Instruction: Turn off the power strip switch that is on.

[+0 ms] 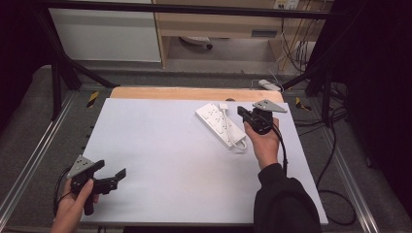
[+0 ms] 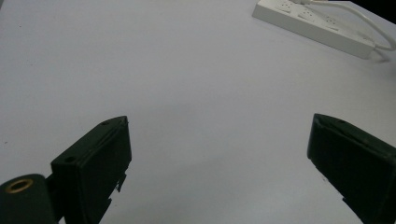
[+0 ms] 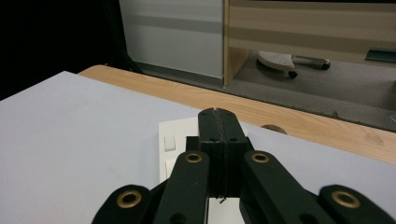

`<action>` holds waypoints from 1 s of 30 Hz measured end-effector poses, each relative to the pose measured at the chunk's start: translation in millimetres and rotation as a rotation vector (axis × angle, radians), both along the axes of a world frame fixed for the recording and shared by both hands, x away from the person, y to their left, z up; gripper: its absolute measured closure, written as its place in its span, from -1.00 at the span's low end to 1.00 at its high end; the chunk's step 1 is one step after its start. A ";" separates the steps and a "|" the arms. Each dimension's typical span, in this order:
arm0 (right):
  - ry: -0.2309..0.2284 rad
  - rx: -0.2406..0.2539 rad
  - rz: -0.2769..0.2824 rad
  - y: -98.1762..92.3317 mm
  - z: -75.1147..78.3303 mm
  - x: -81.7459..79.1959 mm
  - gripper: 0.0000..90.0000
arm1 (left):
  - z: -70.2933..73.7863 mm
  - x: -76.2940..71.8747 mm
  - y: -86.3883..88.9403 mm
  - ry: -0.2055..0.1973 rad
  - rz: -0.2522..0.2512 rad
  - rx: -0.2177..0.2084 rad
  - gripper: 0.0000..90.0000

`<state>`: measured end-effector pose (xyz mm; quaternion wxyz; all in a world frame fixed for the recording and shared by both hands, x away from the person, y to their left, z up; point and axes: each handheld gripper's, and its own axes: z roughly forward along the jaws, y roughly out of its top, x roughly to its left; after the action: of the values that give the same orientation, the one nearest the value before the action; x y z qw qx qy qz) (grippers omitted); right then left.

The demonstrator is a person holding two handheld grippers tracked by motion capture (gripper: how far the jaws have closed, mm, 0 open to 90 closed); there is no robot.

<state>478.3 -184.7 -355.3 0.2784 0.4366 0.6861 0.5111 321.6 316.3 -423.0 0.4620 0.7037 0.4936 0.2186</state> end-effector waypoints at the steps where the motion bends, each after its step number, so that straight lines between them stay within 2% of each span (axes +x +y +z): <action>1: 0.002 0.001 -0.003 1.6 -0.4 2.1 1.00 | 0.0 0.0 0.0 0.000 0.000 0.000 -0.86; 17: 0.018 -0.018 -0.020 24.5 -11.0 29.1 1.00 | -0.4 0.2 -0.6 0.004 -0.005 0.005 -0.86; 30: 0.046 -0.035 -0.030 34.6 -24.2 46.7 1.00 | -1.0 0.8 0.2 0.006 -0.006 0.000 -0.86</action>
<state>525.0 -150.1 -379.5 0.2779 0.4535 0.6945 0.4845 322.5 316.5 -424.0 0.4613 0.7057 0.4929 0.2151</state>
